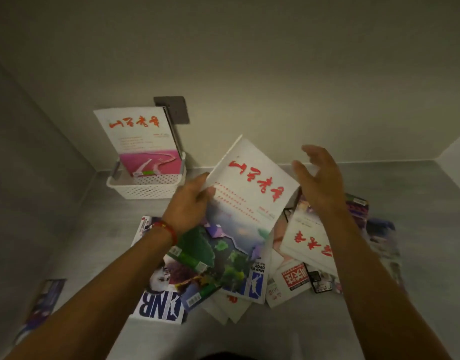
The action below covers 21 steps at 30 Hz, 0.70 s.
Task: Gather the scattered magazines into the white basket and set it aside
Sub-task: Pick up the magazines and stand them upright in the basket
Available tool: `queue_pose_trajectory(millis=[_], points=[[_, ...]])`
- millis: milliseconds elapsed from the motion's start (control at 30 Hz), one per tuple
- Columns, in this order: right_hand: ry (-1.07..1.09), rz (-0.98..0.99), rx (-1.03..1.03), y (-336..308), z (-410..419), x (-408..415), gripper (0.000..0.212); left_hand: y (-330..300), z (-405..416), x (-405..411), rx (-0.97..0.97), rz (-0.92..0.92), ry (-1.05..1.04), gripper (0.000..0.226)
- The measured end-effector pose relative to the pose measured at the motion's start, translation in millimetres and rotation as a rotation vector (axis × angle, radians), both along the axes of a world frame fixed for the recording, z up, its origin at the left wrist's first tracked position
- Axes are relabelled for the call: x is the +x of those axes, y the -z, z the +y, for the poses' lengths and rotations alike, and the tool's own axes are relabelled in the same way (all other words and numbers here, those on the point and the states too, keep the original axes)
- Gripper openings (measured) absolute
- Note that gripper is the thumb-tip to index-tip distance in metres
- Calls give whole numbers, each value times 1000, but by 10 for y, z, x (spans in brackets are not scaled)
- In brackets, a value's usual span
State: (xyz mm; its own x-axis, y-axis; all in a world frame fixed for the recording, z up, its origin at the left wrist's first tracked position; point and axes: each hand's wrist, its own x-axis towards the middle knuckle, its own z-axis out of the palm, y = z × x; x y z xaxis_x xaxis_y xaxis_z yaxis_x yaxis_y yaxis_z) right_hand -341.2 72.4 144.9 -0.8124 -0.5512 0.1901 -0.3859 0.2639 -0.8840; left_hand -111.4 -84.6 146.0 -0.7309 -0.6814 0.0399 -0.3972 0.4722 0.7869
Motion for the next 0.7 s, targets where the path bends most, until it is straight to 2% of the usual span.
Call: queue_pose_trajectory(millis=[67, 133, 200, 300, 367, 433, 533, 600, 700], points=[[15, -384, 45, 189, -144, 162, 47, 21, -137, 276, 219, 115, -111, 20], [-221, -726, 58, 376, -317, 421, 47, 15, -277, 525, 391, 230, -164, 17], [-436, -795, 10, 486, -500, 733, 34, 6, -428, 755, 481, 299, -194, 18], [-426, -493, 51, 438, -870, 1058, 25, 27, -712, 1068, 537, 306, -229, 27], [-401, -314, 131, 305, -1144, 1185, 23, 51, -941, 1253, 508, 315, -258, 31], [-407, -174, 175, 132, -1409, 1277, 19, 66, -1183, 1392, 457, 335, -294, 25], [-403, 33, 210, -123, -1815, 1392, 21, 37, -1602, 1533, 293, 292, -382, 13], [-397, 142, 212, -292, -2112, 1421, 22, 3, -1908, 1605, 146, 228, -427, 15], [-353, 201, 245, -478, -2544, 1397, 21, -97, -2336, 1654, -2, 190, -485, 16]])
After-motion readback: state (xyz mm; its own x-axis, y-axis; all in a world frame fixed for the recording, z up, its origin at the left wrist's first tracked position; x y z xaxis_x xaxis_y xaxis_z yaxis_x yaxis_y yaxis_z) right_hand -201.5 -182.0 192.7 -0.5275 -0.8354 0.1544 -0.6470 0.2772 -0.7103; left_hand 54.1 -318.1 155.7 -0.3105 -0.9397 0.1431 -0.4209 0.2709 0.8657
